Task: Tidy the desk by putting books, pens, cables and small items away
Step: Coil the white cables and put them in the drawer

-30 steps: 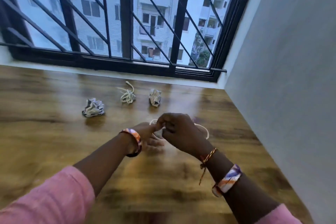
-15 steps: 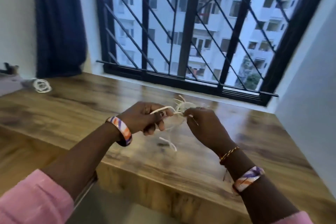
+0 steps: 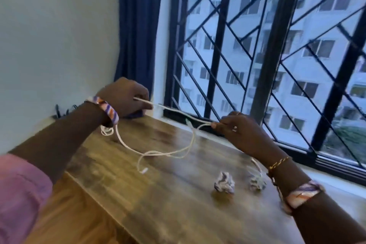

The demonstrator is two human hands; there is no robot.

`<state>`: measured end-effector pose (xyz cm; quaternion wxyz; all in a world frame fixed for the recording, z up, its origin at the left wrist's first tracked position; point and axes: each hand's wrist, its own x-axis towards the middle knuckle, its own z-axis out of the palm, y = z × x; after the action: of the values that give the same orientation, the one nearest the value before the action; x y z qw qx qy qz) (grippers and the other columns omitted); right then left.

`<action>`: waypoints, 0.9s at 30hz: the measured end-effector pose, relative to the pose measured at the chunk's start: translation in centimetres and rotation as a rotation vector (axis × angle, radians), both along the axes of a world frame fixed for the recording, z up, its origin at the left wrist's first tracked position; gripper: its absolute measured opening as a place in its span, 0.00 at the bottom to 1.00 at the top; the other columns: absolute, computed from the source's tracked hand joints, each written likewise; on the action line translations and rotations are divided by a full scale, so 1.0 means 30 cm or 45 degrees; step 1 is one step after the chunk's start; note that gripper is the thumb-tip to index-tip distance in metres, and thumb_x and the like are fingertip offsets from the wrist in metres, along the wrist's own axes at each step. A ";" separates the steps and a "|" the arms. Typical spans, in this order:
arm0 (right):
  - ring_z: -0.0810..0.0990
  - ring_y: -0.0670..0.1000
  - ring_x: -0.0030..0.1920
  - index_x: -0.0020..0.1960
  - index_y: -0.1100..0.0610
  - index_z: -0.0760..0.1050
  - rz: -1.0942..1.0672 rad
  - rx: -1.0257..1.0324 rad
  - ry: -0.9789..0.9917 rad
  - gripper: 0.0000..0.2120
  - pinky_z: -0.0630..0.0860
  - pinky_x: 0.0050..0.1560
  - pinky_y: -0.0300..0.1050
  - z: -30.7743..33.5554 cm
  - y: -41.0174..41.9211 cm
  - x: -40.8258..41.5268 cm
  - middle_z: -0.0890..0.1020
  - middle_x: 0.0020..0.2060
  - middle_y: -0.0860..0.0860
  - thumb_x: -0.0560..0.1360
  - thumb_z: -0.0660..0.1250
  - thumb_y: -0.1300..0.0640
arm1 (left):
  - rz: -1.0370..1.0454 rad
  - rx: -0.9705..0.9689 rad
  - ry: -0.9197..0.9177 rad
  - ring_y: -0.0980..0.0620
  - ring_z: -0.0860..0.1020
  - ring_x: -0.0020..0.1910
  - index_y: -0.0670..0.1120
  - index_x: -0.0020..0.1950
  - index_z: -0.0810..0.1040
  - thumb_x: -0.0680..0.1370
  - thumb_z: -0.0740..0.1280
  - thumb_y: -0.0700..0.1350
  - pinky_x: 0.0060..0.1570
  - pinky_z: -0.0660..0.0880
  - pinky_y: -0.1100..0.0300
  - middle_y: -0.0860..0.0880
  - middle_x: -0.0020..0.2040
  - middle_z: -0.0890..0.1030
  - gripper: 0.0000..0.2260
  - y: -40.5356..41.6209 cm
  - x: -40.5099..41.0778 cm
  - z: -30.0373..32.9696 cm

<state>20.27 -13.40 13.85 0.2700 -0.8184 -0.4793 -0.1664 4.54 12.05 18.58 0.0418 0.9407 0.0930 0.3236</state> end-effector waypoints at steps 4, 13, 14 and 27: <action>0.82 0.55 0.34 0.35 0.67 0.77 0.112 0.607 0.636 0.24 0.77 0.49 0.59 0.138 0.173 0.074 0.80 0.28 0.58 0.69 0.70 0.44 | 0.059 0.014 -0.046 0.50 0.76 0.34 0.46 0.36 0.81 0.71 0.70 0.54 0.38 0.71 0.58 0.56 0.27 0.73 0.12 0.157 0.105 0.056; 0.57 0.42 0.17 0.39 0.59 0.74 0.721 1.217 1.293 0.07 0.60 0.20 0.31 0.465 0.373 0.151 0.61 0.18 0.44 0.73 0.64 0.56 | -0.141 -0.236 -0.315 0.55 0.68 0.25 0.43 0.33 0.77 0.75 0.67 0.52 0.29 0.65 0.67 0.48 0.26 0.74 0.15 0.319 0.293 0.063; 0.57 0.41 0.17 0.39 0.58 0.74 0.633 1.253 1.203 0.09 0.58 0.19 0.31 0.497 0.384 0.153 0.61 0.17 0.44 0.76 0.63 0.57 | -0.099 -0.199 -0.367 0.55 0.68 0.25 0.46 0.31 0.74 0.75 0.68 0.49 0.30 0.65 0.67 0.50 0.25 0.72 0.13 0.327 0.294 0.059; 0.62 0.45 0.18 0.30 0.52 0.73 0.017 1.590 0.584 0.15 0.61 0.21 0.35 0.635 0.365 0.352 0.65 0.16 0.44 0.75 0.66 0.56 | 0.469 -1.052 -0.634 0.35 0.80 0.39 0.42 0.27 0.78 0.68 0.64 0.57 0.46 0.77 0.47 0.38 0.29 0.80 0.20 0.606 0.164 -0.119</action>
<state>30.82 -2.45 32.89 0.7896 -0.5199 -0.2282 -0.2328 9.47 30.22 15.00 0.3730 0.7081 0.3646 0.4759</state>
